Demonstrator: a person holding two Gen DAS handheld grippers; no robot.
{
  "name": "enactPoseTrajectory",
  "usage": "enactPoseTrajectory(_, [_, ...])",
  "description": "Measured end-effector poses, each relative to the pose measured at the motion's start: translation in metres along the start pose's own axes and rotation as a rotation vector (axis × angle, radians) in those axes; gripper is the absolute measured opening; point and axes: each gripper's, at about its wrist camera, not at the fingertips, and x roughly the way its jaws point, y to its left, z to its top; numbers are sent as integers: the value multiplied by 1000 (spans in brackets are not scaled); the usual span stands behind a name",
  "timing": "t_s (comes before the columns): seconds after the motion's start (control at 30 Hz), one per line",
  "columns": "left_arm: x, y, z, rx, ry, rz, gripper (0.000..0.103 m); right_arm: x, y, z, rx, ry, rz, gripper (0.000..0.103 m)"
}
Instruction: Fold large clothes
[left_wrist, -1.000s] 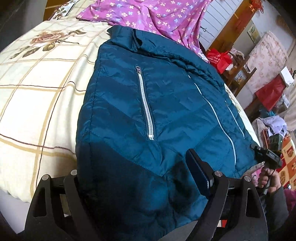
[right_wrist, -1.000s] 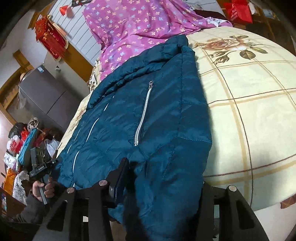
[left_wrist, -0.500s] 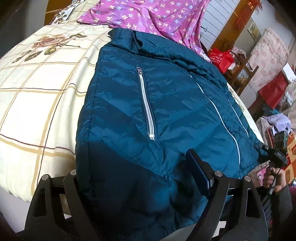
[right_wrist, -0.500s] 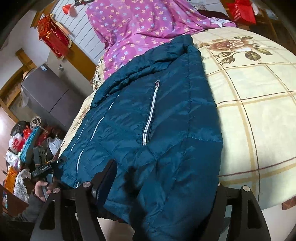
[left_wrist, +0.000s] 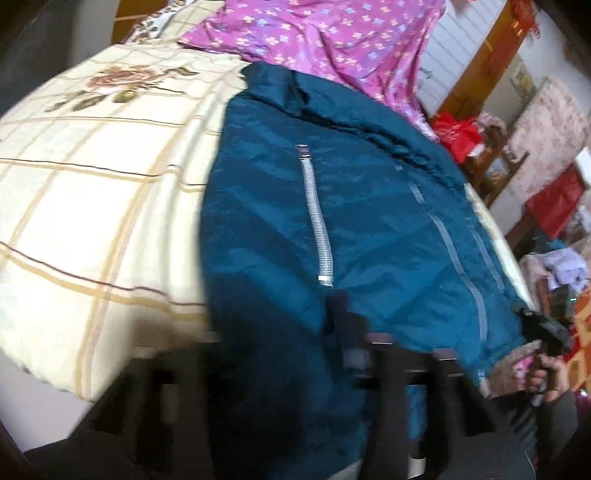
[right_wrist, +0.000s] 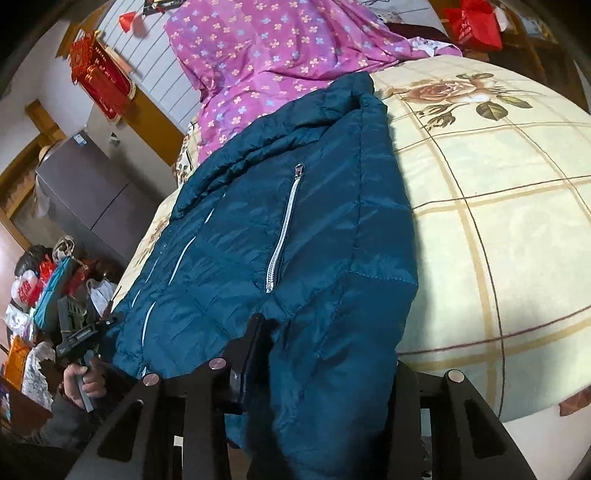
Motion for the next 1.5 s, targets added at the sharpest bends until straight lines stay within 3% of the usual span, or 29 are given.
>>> enactPoseTrajectory(0.1, [-4,-8,-1,50,-16,8,13,-3,8,0,-31,-14,7,25])
enactPoseTrajectory(0.2, [-8,-15,-2,89,-24,19,10,-13,18,-1,-60,-57,19,18])
enactPoseTrajectory(0.3, [-21,-10,1,62,-37,-17,9,-27,28,-6,-69,-110,47,15])
enactPoseTrajectory(0.53, [-65,9,4,4,-52,-39,9,-54,56,-32,-77,-167,93,13])
enactPoseTrajectory(0.77, [-97,5,-10,26,-80,-49,9,-86,65,-52,-47,-217,94,13])
enactPoseTrajectory(1.03, [-140,-4,-25,29,-135,-120,9,-129,73,-59,-29,-272,94,13])
enactPoseTrajectory(1.27, [-175,-10,-22,24,-207,-150,9,-163,98,-45,-69,-338,122,13])
enactPoseTrajectory(1.5, [-155,-6,11,-57,-244,-105,9,-144,93,-22,-82,-399,87,13])
